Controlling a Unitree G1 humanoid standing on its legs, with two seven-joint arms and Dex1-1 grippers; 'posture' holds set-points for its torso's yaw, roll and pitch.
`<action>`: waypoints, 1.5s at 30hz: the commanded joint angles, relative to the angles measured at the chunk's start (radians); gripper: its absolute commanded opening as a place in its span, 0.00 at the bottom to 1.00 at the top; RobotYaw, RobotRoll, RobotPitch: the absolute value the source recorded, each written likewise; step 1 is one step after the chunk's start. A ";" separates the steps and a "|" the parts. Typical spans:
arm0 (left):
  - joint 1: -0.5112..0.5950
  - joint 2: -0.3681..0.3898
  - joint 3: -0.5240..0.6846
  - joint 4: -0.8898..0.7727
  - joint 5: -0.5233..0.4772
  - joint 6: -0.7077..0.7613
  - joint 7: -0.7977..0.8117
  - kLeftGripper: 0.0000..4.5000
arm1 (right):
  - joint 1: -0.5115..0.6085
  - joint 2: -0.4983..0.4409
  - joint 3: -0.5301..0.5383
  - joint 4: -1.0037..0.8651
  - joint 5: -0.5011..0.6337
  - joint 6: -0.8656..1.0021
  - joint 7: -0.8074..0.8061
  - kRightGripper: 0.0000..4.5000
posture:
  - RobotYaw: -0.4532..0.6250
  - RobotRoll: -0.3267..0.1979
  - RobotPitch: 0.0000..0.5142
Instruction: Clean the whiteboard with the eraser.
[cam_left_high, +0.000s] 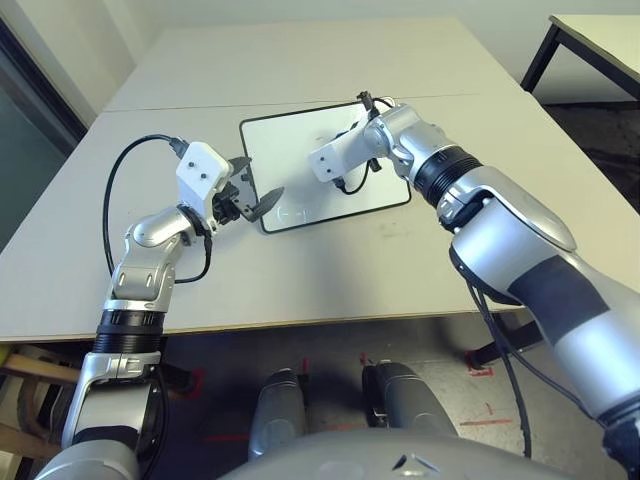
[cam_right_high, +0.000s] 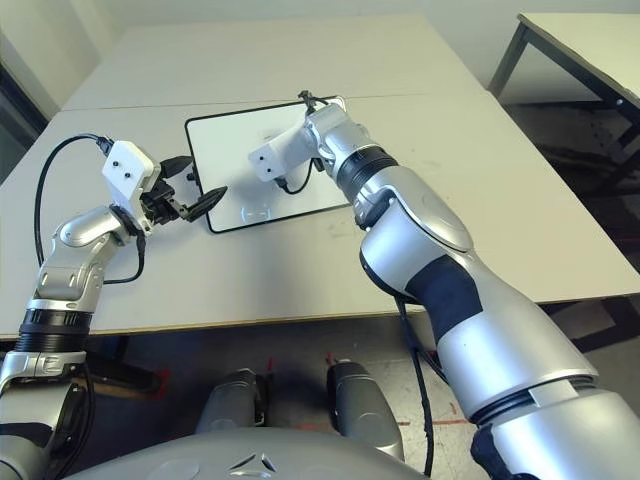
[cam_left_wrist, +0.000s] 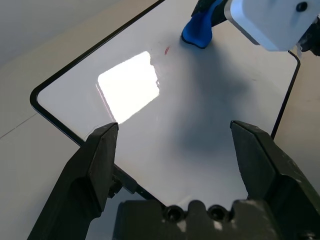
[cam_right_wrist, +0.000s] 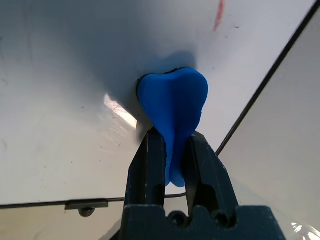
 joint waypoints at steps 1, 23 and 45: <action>0.003 0.006 -0.004 -0.007 0.007 0.011 -0.004 1.00 | -0.037 0.022 -0.021 0.000 0.019 0.013 -0.001 0.08 | 0.41 0.62 0.09; 0.015 -0.002 -0.004 -0.017 0.006 0.014 0.004 1.00 | 0.049 0.031 0.044 -0.077 -0.018 -0.021 0.090 0.08 | 0.41 0.62 0.10; -0.036 -0.044 -0.041 0.057 0.019 -0.022 -0.007 1.00 | 0.373 -0.492 -0.181 -0.988 0.239 0.329 0.934 0.08 | 0.33 0.62 0.12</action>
